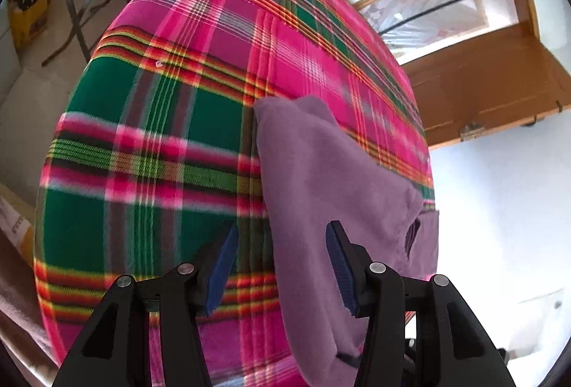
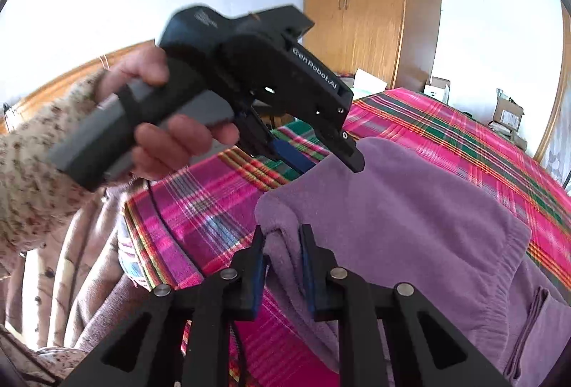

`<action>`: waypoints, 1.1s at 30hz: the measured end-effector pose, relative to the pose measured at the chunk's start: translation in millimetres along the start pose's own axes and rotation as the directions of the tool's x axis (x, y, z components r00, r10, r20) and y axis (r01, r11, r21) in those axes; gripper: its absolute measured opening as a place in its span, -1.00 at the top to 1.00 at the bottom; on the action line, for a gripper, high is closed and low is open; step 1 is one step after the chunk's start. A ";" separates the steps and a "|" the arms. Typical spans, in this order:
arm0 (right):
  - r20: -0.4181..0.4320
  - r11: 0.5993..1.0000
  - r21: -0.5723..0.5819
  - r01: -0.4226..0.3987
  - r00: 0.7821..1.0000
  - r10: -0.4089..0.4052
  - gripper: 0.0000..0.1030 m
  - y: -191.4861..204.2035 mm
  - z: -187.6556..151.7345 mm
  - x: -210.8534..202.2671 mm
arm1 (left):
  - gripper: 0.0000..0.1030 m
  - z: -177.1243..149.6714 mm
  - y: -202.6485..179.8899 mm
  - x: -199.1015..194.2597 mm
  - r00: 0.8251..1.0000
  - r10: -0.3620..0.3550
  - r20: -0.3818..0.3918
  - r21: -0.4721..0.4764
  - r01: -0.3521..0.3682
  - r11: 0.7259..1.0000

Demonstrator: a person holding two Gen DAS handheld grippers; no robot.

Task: Fold clothes
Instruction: 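Grasp the folded sweatpants edge with both grippers, then lift the gripped edge with both grippers and fold it over the bundle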

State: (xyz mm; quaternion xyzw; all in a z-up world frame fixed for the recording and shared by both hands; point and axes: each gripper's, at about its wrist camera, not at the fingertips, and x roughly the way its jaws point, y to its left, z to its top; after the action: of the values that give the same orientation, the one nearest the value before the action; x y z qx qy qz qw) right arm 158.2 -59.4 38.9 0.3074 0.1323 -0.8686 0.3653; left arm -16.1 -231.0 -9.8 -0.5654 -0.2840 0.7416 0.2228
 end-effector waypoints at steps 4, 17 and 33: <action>0.027 1.000 0.025 -0.014 1.000 0.013 0.67 -5.9 2.1 -10.0 | -0.03 10.0 -7.5 7.6 1.000 -0.006 -0.009 -0.006 0.006 1.000; 0.088 0.993 0.096 -0.061 0.995 0.053 0.68 -22.6 3.7 -31.0 | 0.76 15.3 -38.4 2.3 0.998 -0.003 0.056 0.007 0.002 1.000; 0.142 0.981 0.105 -0.165 0.978 0.150 0.69 -22.3 7.7 -37.1 | 0.78 -0.3 -43.3 -33.2 0.990 0.087 0.111 0.032 -0.091 0.995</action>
State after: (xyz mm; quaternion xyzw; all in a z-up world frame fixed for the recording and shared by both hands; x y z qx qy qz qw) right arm 159.0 -26.9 68.4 0.2788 0.0320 -0.8618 0.4226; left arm -6.7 -220.6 43.0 -0.5318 -0.2564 0.7858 0.1841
